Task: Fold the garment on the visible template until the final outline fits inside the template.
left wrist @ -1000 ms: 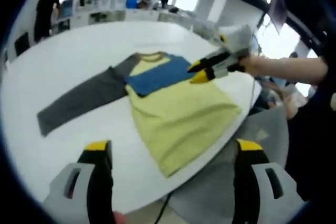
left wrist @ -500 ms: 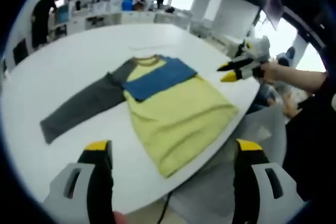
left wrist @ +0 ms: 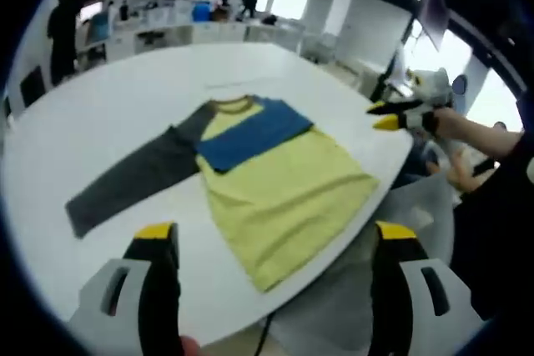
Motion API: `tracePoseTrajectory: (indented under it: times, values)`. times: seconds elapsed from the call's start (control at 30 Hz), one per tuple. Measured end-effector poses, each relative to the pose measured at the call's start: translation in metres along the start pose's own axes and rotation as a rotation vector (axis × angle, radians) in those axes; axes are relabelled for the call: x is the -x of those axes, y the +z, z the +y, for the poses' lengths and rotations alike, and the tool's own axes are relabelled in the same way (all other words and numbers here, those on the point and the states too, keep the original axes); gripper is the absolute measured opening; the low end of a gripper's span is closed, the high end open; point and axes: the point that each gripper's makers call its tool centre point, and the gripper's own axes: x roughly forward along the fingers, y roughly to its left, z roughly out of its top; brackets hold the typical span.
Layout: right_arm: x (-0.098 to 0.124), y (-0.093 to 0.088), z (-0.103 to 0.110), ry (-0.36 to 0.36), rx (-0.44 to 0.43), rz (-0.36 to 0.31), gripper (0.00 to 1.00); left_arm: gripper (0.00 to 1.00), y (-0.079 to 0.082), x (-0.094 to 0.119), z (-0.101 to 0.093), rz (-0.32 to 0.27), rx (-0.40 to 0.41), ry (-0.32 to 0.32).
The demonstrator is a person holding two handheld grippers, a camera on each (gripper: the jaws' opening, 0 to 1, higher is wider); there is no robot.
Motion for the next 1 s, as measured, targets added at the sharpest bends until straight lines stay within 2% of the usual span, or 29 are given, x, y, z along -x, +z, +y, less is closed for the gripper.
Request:
tracePoseTrajectory:
  times: [0.3,0.67,1.0]
  values:
    - [0.008,-0.011,0.009,0.004,-0.012,-0.004,0.48,0.91,-0.006,0.008,-0.006,0.012,-0.008,0.008]
    - [0.032,-0.026,0.010,0.000,-0.045,-0.006,0.53,0.91,-0.011,0.007,-0.021,0.038,-0.032,-0.006]
    - [0.053,-0.031,0.012,0.023,-0.081,-0.014,0.72,0.92,-0.005,0.006,-0.034,0.034,-0.045,-0.017]
